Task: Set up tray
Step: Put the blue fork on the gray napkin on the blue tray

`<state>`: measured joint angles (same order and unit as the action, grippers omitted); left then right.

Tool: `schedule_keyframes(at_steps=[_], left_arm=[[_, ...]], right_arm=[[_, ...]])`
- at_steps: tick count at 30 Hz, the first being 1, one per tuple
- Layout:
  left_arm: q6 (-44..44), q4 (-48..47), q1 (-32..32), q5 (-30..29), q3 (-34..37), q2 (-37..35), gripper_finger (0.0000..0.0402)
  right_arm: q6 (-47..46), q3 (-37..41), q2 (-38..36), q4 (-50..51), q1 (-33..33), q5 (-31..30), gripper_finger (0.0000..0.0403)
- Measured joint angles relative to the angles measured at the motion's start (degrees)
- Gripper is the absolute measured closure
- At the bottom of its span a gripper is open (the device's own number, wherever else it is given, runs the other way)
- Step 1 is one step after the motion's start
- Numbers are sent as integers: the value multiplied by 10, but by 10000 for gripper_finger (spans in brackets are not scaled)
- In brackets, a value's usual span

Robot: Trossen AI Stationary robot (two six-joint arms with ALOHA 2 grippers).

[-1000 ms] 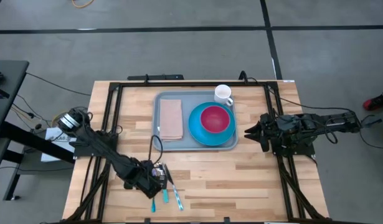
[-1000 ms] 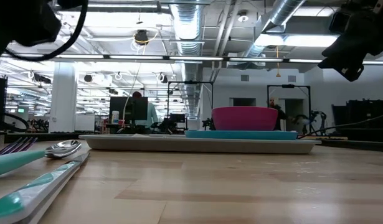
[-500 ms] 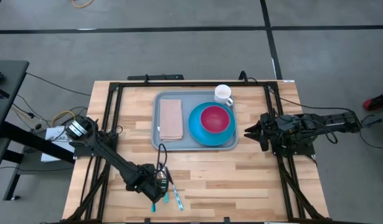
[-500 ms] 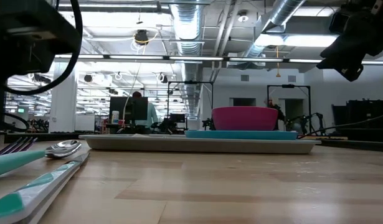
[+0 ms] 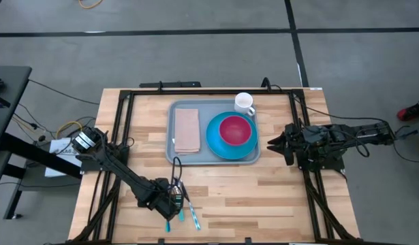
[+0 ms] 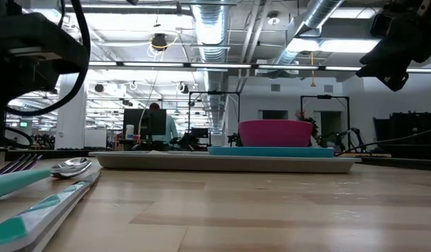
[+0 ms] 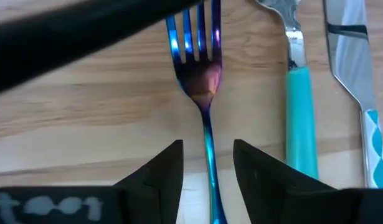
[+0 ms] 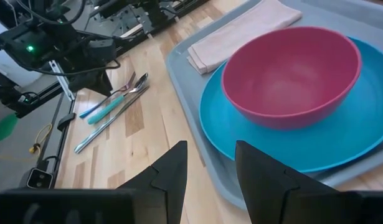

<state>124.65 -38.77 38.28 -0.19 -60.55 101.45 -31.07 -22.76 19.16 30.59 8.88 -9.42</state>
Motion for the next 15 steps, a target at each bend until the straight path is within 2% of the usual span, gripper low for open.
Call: schedule_keyframes(at_steps=[9,15], left_arm=[[4,6,0,-6,8,4,274],[-12,35,-5,28,-1,50,274]], right_arm=[[0,0,0,-4,0,-12,276],[-4,0,0,-6,0,-12,276]])
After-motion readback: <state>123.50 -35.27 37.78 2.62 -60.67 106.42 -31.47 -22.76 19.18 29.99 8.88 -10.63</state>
